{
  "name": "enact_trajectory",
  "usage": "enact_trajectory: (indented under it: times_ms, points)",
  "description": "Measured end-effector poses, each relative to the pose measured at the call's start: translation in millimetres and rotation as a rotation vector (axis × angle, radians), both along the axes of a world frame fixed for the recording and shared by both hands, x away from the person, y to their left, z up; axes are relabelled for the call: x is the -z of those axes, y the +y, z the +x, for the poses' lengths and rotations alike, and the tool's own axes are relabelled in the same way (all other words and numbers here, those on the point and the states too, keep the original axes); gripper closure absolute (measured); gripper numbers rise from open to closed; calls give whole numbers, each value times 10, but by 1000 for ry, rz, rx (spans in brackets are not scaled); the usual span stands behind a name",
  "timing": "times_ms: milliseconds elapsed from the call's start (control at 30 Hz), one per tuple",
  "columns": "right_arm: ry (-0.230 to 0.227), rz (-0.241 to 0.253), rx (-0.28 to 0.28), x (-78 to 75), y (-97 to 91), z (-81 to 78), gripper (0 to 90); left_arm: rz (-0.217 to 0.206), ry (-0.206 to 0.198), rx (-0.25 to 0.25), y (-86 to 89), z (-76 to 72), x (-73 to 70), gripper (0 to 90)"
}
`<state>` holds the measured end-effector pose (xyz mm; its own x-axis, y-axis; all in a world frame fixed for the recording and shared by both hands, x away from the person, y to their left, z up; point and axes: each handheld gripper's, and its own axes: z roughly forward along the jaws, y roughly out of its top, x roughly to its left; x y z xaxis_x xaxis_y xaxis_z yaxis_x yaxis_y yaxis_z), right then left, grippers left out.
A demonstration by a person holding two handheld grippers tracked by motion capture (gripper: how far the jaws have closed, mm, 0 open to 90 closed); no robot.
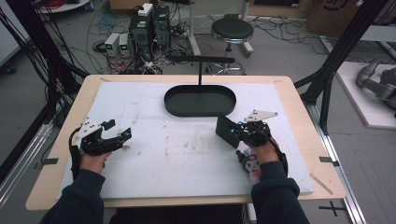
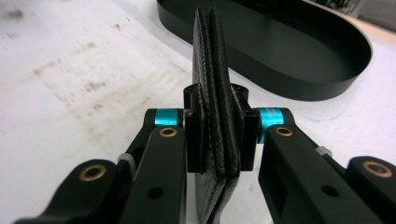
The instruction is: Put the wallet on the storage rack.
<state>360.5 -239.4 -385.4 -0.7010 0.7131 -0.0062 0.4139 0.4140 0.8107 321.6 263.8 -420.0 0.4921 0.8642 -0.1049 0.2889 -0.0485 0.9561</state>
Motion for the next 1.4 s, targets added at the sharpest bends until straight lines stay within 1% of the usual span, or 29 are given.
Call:
enact_trajectory:
  times_ms: [67,100,133,200,233,267,333,367,433,467,500,533,567,600,700,733,800,900,1000,1033,1067,1100,1133,1167,1267,1367,1400]
  points:
    - [-16,15,38,-100,17,23,791,-3,-1,0,-1,2,1,214]
    - [-18,32,52,-154,20,41,791,-3,-1,3,-2,3,2,214]
    - [-18,32,52,-154,20,41,791,-3,-1,4,-6,3,2,214]
    - [-34,48,68,-303,38,94,790,-7,-4,5,-8,2,-2,214]
    - [-54,40,80,-420,77,133,790,-8,-6,5,-8,2,-3,214]
    - [-54,40,80,-420,77,133,790,-10,-5,5,-6,3,-2,214]
    - [-79,30,93,-538,141,198,790,-10,-5,5,-3,5,-1,214]
    - [-87,30,100,-568,163,222,790,-11,-7,6,-1,6,-2,214]
    - [-102,26,122,-628,233,307,790,-11,-7,8,-1,3,-4,214]
    - [-115,28,145,-644,281,382,789,-13,-7,10,-7,2,-4,214]
    - [-115,28,145,-644,281,382,789,-10,-8,15,-14,1,-3,214]
    - [-119,26,158,-643,307,429,789,-7,-8,17,-21,1,-4,214]
    - [-120,-4,185,-621,357,529,789,-8,-10,18,-23,1,-5,214]
    - [-120,-4,185,-621,357,529,789,-9,-12,16,-21,2,-6,214]
    - [-108,-33,225,-555,408,698,789,-13,-10,14,-7,7,-5,214]
    - [-100,-38,236,-540,420,750,789,-14,-11,13,-5,8,-5,214]
    - [-104,-35,253,-511,440,830,789,-13,-12,12,-6,9,-5,214]
    - [-105,-46,267,-482,478,924,789,-14,-12,13,-9,9,-4,214]
    - [-81,-59,278,-439,537,1055,789,-15,-12,13,-10,8,-5,214]
    - [-80,-60,278,-428,550,1082,789,-15,-12,13,-10,8,-5,214]
    - [-87,-71,284,-399,597,1146,789,-15,-12,13,-9,9,-6,214]
    - [-87,-71,284,-399,597,1146,789,-14,-14,12,-7,9,-6,214]
    - [-104,-82,286,-378,624,1172,789,-13,-13,14,-5,8,-8,214]
    - [-107,-98,295,-356,655,1207,789,-13,-14,14,-4,8,-8,214]
    - [-112,-127,309,-309,699,1285,790,-14,-13,14,-3,9,-7,214]
    - [-121,-166,341,-245,723,1358,790,-13,-14,13,-5,10,-5,214]
    - [-115,-166,350,-228,727,1372,790,-13,-14,13,-5,10,-5,214]
